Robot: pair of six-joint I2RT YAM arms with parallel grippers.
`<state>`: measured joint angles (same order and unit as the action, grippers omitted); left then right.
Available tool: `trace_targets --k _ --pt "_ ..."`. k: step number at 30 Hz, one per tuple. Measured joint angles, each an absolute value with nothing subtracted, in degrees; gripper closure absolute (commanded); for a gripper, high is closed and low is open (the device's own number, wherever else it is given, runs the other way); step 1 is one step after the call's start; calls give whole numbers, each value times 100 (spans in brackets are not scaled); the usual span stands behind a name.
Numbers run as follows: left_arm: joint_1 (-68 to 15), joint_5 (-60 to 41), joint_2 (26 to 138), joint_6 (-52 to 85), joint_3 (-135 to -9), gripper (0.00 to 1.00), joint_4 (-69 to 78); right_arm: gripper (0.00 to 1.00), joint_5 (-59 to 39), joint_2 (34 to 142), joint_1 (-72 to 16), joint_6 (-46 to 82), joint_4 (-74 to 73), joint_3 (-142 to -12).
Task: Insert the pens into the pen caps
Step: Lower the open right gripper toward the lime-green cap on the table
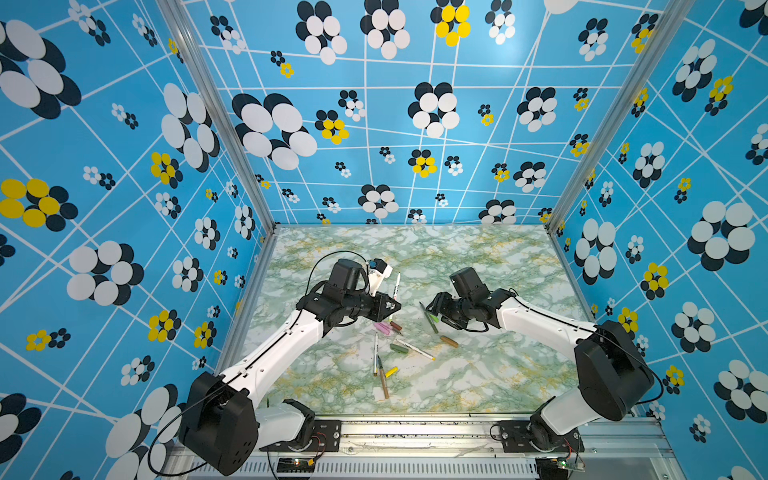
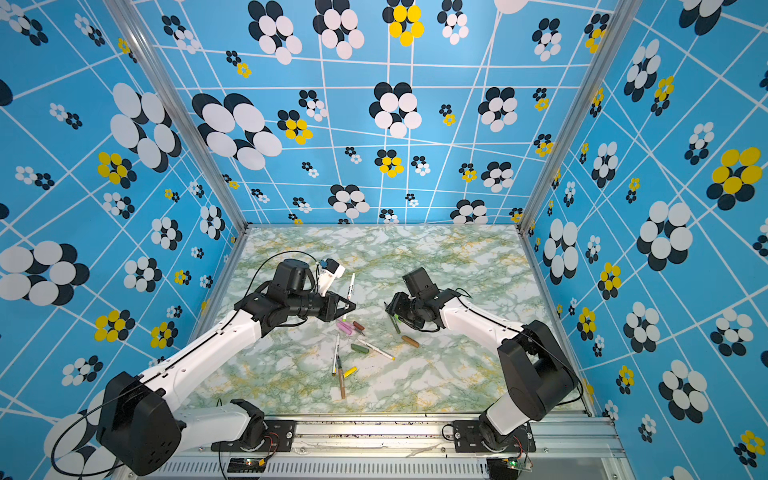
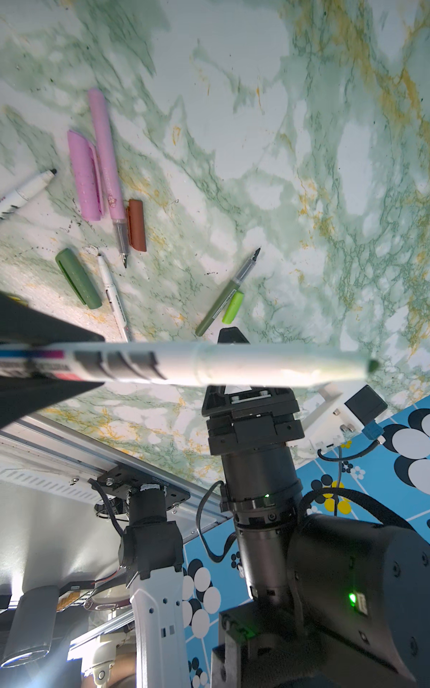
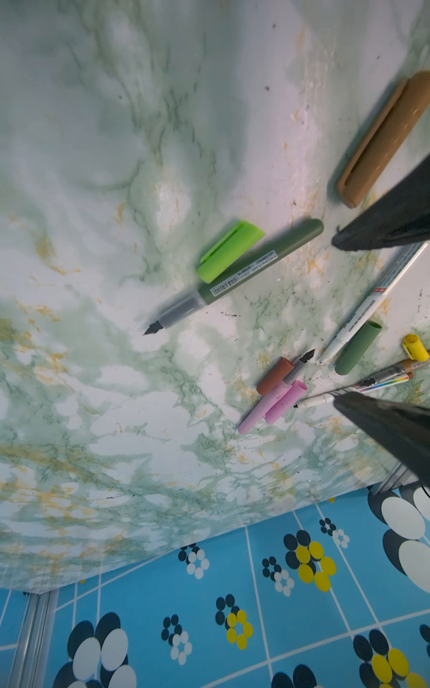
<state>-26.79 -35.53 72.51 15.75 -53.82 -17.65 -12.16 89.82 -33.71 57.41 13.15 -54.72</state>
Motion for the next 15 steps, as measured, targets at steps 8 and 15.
trace_targets --k 8,15 --pt "-2714 -3395 7251 1533 -5382 100 -1785 37 -1208 9380 -3371 6149 685 -5426" --pt "-2714 -3356 7251 1533 -5382 100 -1785 37 -1116 9426 -3371 6154 655 -5417"
